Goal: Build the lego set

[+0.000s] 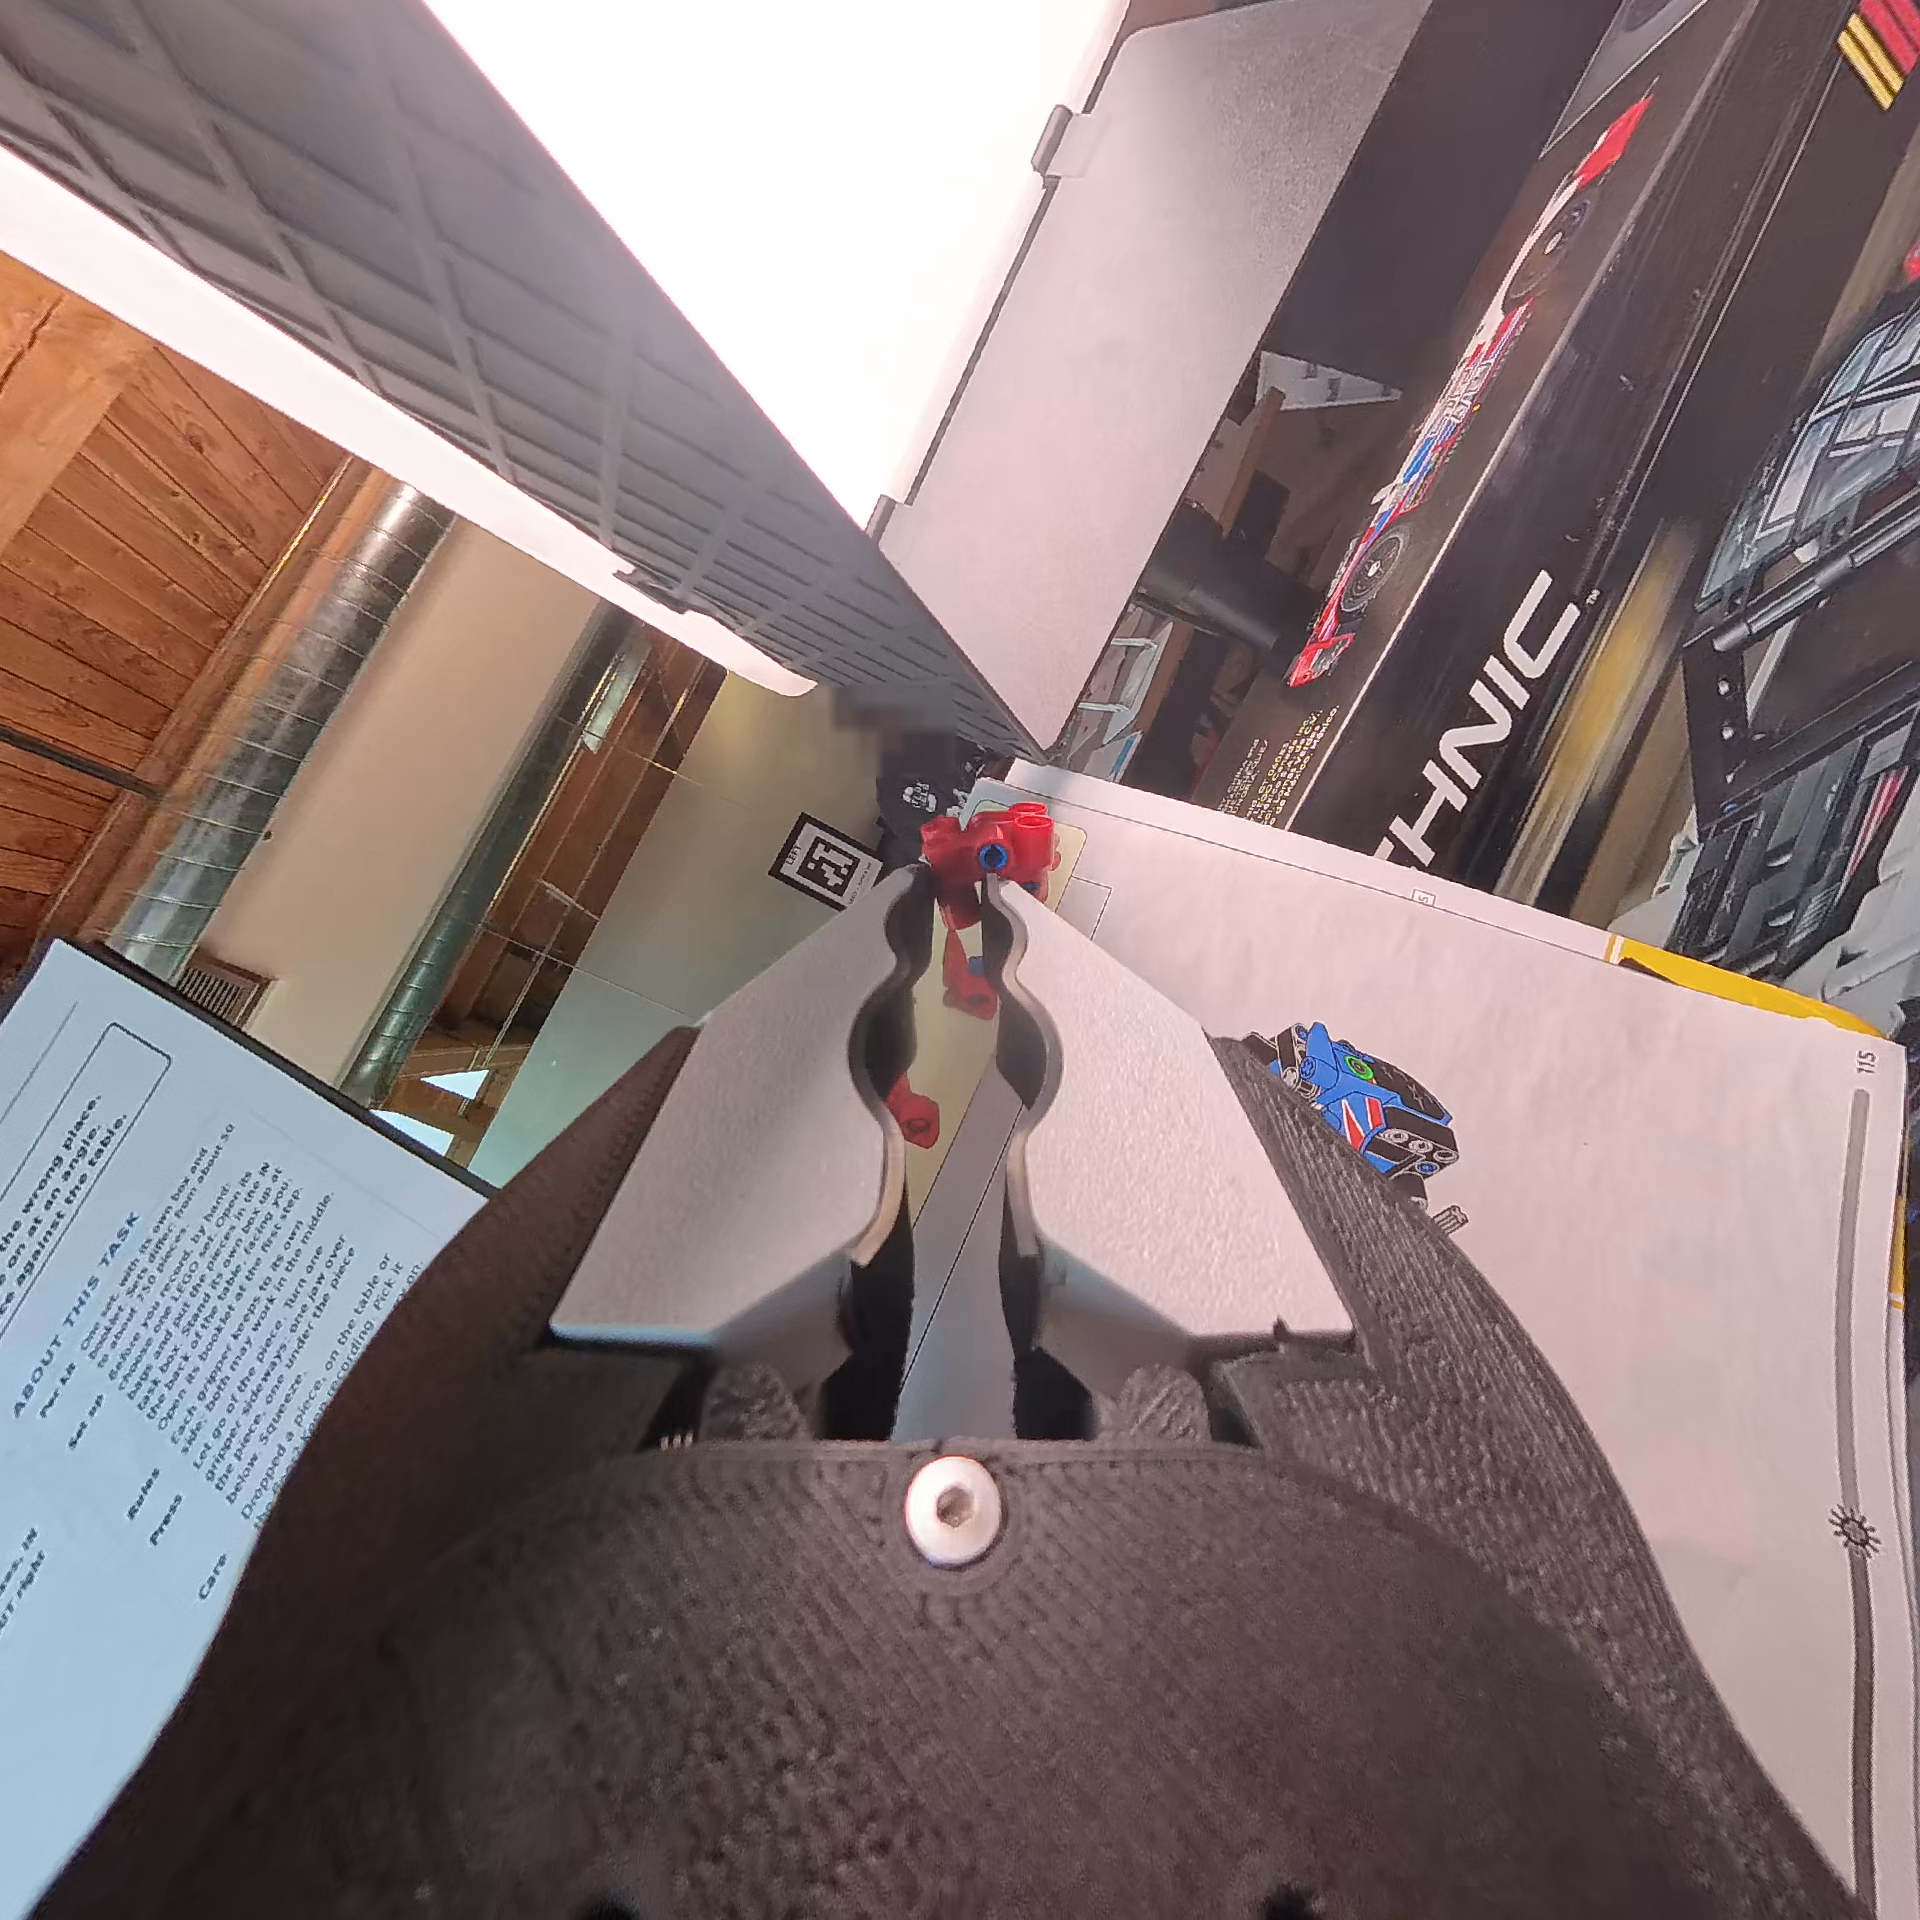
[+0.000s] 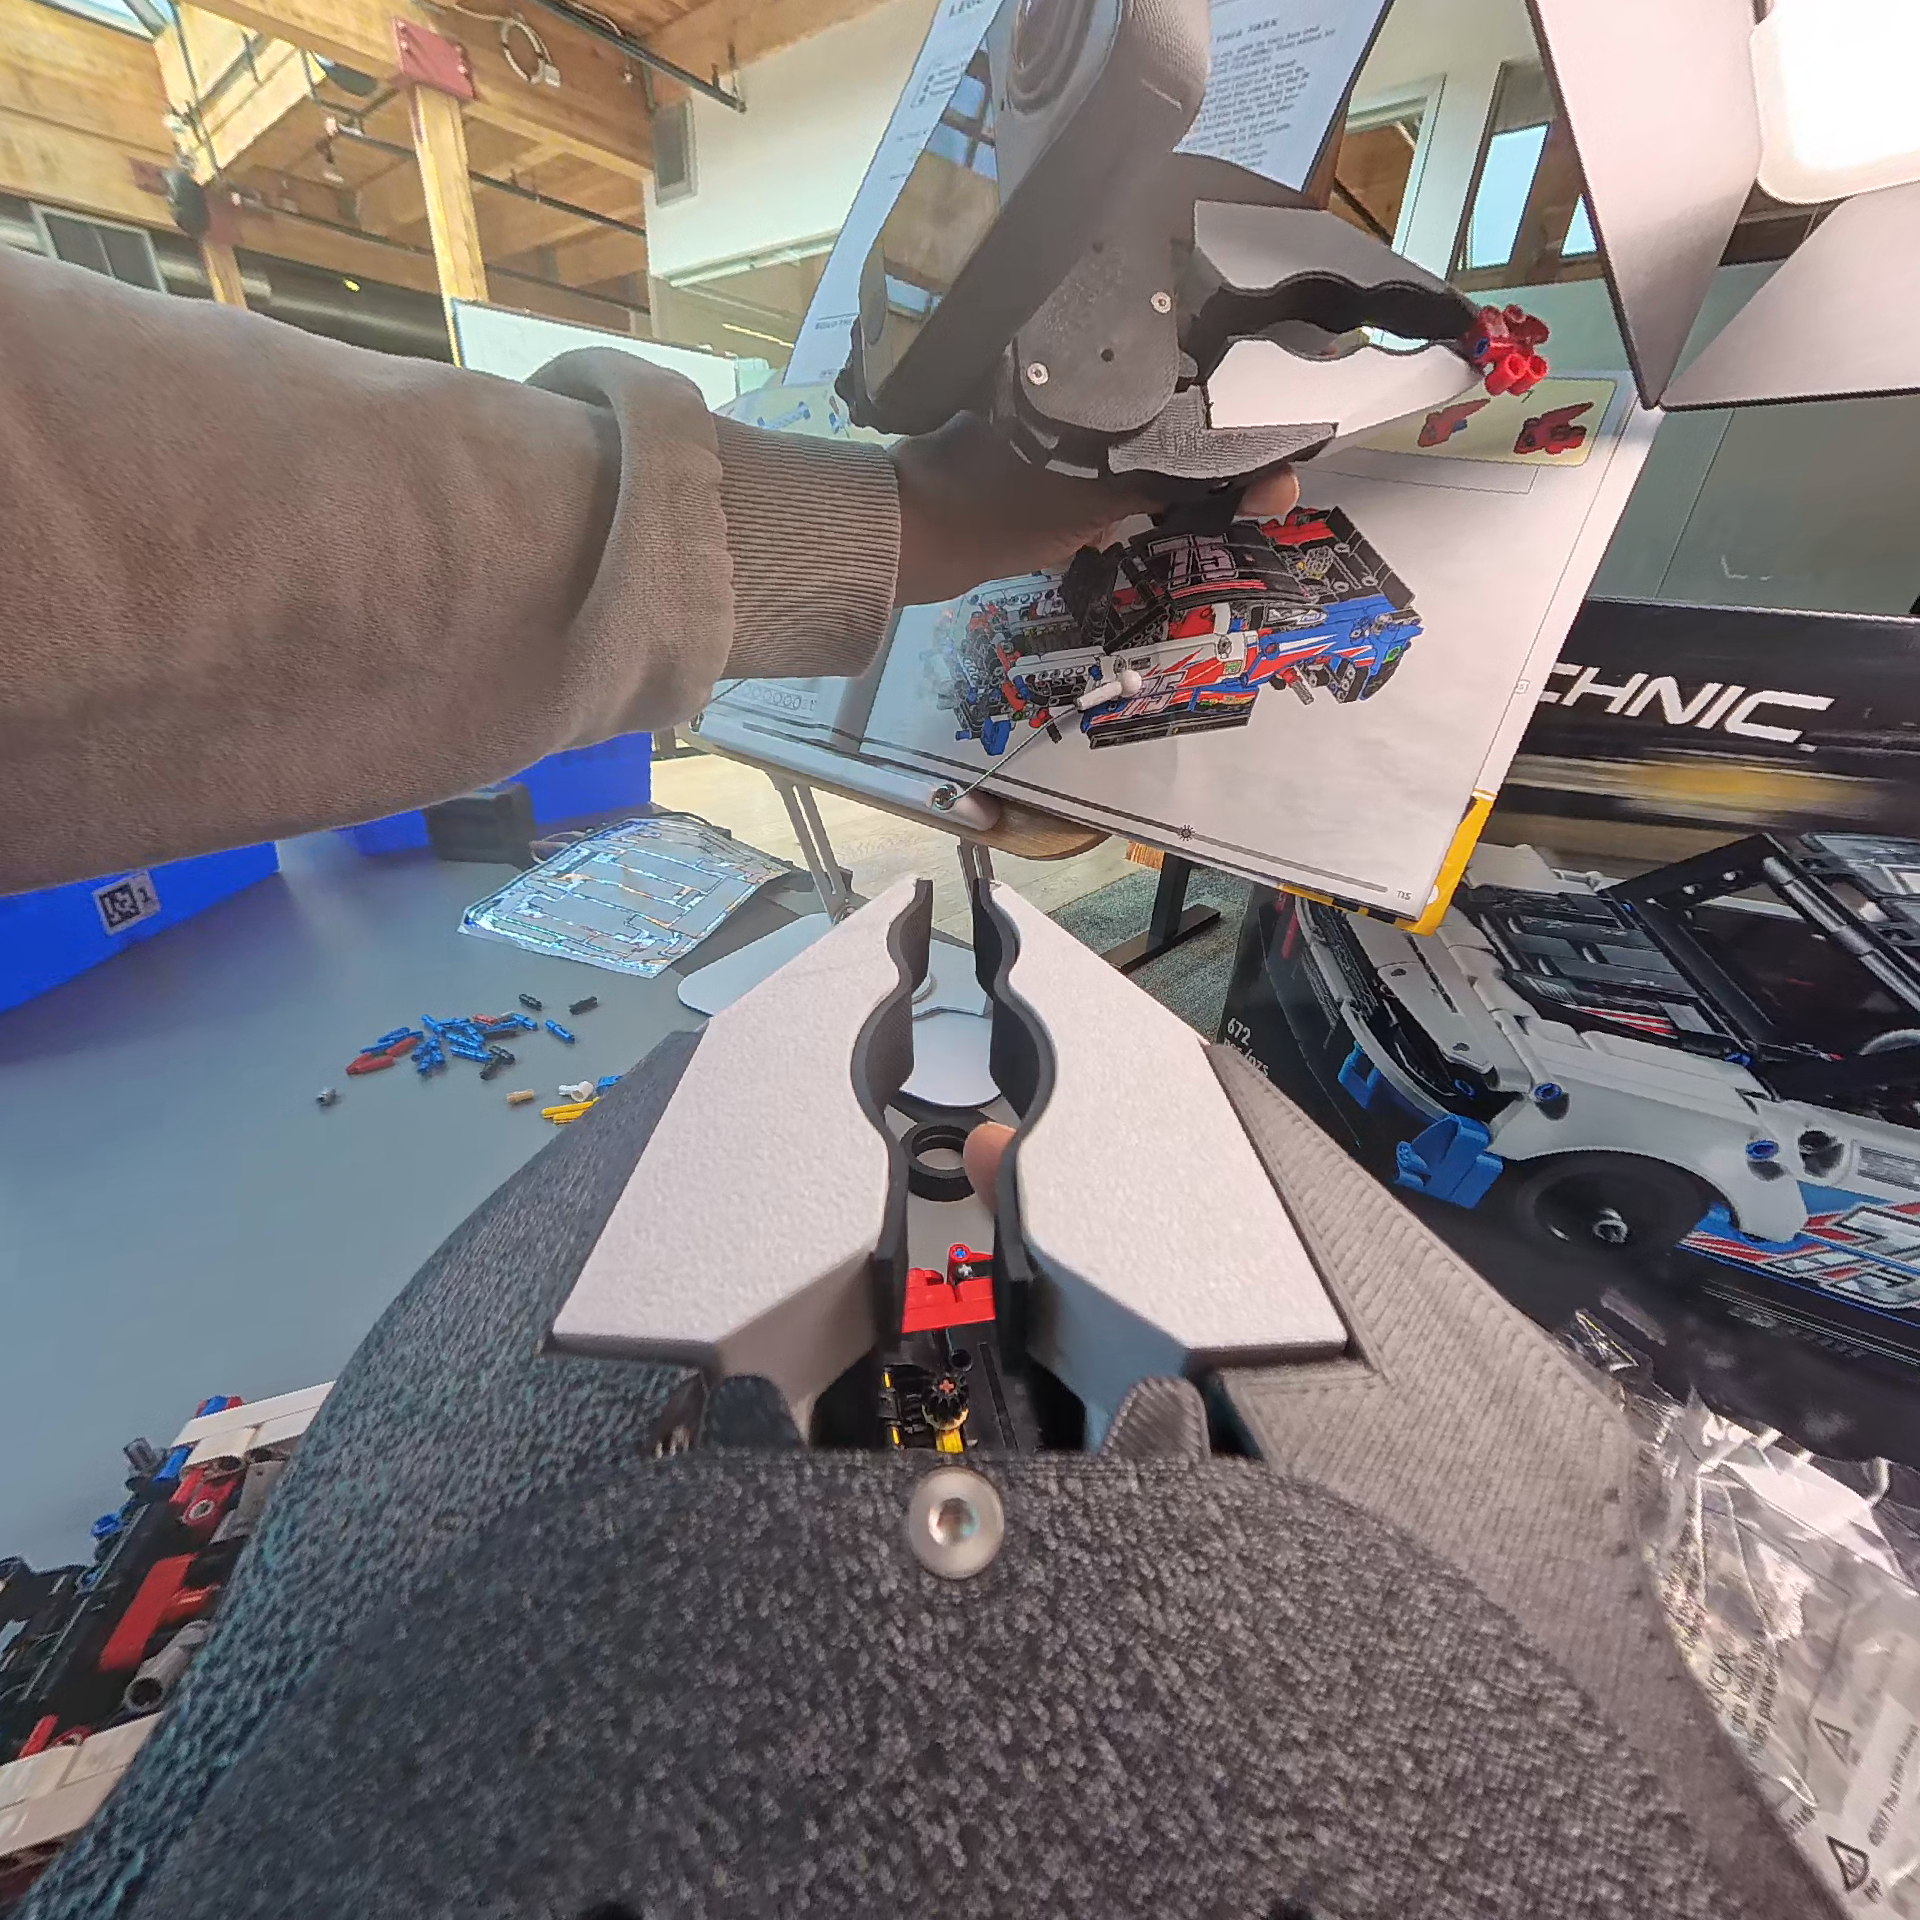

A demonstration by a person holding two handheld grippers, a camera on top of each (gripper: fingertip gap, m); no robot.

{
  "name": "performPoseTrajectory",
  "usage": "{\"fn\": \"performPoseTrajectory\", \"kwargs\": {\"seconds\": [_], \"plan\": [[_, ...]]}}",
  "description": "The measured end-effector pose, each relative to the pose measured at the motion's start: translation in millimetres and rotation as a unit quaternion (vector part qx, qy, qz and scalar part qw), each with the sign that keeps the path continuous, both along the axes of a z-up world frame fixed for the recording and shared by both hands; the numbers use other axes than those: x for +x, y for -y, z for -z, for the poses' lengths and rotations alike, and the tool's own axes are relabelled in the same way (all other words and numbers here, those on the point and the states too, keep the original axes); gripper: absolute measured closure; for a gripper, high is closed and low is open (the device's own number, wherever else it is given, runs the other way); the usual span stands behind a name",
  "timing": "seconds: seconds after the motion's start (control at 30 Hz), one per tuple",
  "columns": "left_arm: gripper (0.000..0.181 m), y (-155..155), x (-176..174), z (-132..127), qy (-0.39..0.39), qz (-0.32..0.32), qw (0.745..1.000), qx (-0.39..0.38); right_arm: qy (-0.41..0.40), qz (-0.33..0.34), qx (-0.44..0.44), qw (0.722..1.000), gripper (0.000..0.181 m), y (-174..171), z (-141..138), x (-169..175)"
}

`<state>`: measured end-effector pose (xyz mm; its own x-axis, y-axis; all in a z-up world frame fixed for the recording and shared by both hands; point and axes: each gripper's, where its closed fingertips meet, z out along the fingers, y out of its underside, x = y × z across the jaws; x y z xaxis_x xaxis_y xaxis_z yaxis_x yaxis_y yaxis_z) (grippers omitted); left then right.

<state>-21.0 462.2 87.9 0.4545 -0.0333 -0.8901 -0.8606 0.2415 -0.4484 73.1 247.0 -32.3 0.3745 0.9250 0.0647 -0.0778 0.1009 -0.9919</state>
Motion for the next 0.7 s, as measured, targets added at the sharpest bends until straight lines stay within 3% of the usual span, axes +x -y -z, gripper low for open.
{"fn": "performPoseTrajectory", "kwargs": {"seconds": [0.7], "plan": [[0.174,-1.6,-5.9,5.6,-0.029,-0.022,0.999,-0.002,0.002,0.001,-0.001,1.000,0.177,-1.4,0.7,0.7]]}}
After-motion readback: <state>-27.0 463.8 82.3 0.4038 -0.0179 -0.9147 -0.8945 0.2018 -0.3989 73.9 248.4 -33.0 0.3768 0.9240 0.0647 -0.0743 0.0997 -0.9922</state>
